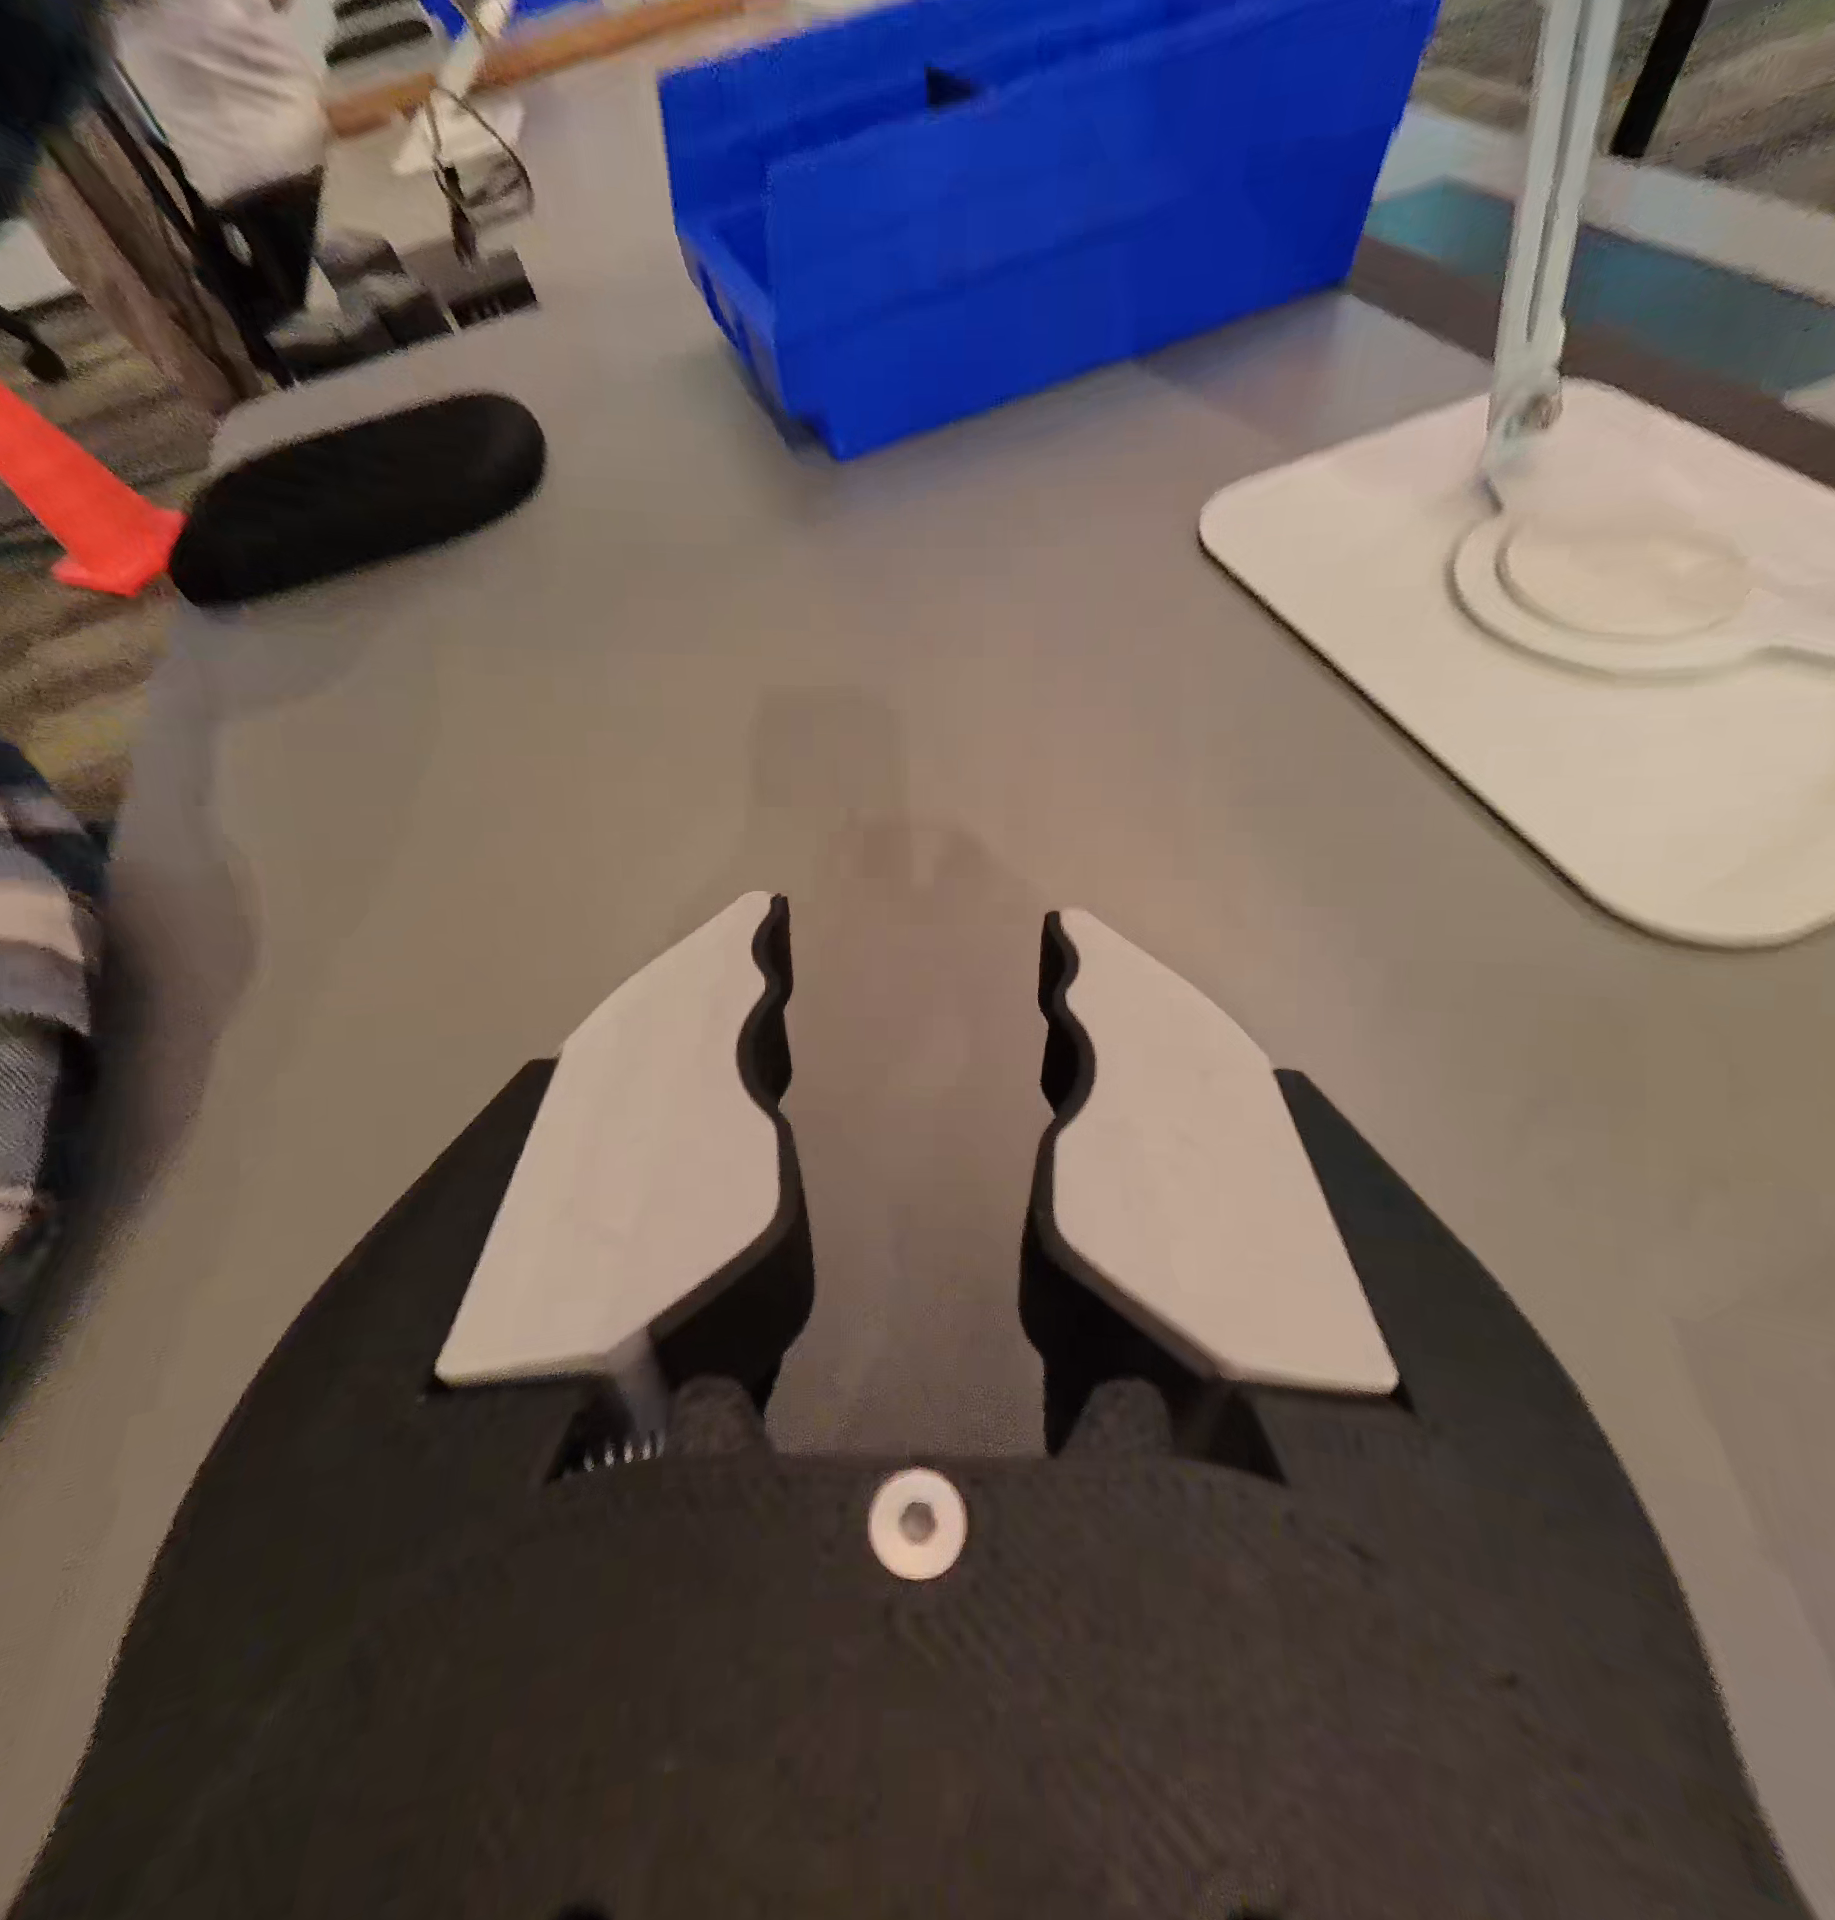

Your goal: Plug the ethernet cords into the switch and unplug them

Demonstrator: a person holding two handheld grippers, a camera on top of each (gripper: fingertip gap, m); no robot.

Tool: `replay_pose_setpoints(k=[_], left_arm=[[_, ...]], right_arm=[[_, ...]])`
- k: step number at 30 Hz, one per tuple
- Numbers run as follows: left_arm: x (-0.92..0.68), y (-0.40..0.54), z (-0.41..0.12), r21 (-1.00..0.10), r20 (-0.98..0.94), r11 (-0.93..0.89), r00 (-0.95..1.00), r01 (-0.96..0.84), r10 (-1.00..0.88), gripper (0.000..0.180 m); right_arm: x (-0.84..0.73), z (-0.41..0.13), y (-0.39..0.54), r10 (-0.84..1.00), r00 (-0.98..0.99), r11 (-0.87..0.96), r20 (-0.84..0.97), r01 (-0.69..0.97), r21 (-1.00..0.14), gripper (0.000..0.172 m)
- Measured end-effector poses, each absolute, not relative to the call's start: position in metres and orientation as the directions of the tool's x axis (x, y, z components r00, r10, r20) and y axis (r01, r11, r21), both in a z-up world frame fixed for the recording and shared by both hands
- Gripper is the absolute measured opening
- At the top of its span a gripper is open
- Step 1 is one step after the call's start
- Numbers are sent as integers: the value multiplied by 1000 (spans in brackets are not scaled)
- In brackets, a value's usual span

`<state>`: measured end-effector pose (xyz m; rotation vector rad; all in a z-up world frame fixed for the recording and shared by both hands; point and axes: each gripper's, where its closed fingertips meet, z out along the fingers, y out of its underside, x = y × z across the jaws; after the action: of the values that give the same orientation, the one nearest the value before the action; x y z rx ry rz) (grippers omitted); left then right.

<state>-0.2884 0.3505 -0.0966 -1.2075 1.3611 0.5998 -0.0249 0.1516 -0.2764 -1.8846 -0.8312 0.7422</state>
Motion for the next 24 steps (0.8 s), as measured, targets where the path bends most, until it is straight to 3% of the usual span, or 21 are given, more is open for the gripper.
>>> replay_pose_setpoints(k=[5, 10, 20, 24], left_arm=[[-231, 290, -113, -426, -895, 372, 326, -825, -303, 62], [-177, 253, -122, -440, -896, 415, 358, -796, -262, 62], [-92, 215, -154, -525, -849, 479, 394, -704, -351, 62], [-75, 206, -161, -526, -849, 497, 389, -690, -357, 61]], right_arm=[[-67, -221, 159, 827, 551, -238, -110, 165, -957, 51], [-94, -185, 170, 837, 537, -194, -108, 106, -975, 63], [-90, -159, 179, 840, 509, -172, -188, -80, -982, 57], [-89, -159, 180, 847, 498, -172, -186, -73, -982, 45]])
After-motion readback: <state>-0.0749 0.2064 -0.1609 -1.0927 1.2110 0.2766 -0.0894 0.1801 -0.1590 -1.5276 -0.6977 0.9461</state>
